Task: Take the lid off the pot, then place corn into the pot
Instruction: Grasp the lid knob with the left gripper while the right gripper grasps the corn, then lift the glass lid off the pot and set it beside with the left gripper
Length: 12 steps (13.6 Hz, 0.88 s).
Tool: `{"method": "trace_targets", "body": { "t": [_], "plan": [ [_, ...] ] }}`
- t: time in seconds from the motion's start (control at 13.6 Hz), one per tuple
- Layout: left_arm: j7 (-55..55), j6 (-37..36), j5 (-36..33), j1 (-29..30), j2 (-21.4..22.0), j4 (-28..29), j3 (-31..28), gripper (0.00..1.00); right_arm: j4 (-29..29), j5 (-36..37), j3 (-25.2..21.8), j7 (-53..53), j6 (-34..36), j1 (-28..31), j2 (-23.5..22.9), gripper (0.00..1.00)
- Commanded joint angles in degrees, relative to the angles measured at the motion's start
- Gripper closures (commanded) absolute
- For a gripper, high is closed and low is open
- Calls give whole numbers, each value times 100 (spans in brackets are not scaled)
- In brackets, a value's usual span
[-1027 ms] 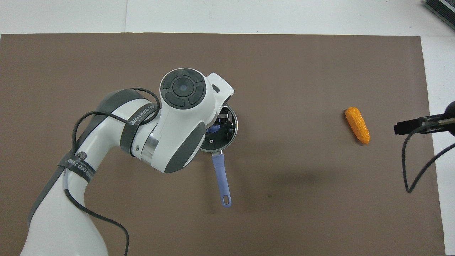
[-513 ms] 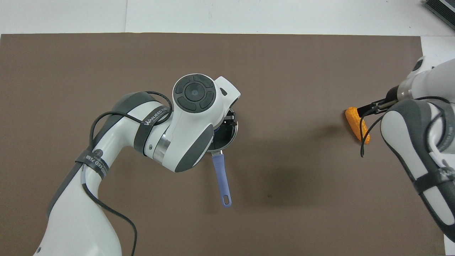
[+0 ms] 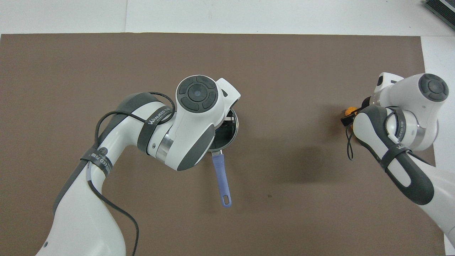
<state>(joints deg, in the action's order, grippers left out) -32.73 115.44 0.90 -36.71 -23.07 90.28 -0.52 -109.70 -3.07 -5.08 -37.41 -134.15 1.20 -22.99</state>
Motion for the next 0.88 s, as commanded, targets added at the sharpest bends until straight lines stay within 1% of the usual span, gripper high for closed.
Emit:
{"method": "trace_targets", "body": {
  "t": [0.0,0.15,0.29,0.37,0.44,0.51,0.81],
  "plan": [
    [-32,-30,-134,-109,39,24,-98,100,-192,-97,51,-380,-32,152,172,0],
    [-32,-249,-134,-109,74,-98,-98,100,-332,-97,60,-425,-6,179,234,0],
    [-23,-565,-125,-91,153,-256,-98,100,-351,-97,51,-469,108,205,260,0],
    [-23,-732,-73,-39,154,-422,-98,100,-351,-97,60,-504,117,214,269,0],
    [-14,-855,-63,-12,180,-528,-150,100,-342,-97,60,-495,118,223,260,53],
    [3,-874,-37,14,284,-538,-203,100,-333,-106,51,-391,118,214,260,100],
    [283,-1076,77,636,706,-468,-194,100,-193,-106,60,-249,223,170,216,100]
  ]
}}
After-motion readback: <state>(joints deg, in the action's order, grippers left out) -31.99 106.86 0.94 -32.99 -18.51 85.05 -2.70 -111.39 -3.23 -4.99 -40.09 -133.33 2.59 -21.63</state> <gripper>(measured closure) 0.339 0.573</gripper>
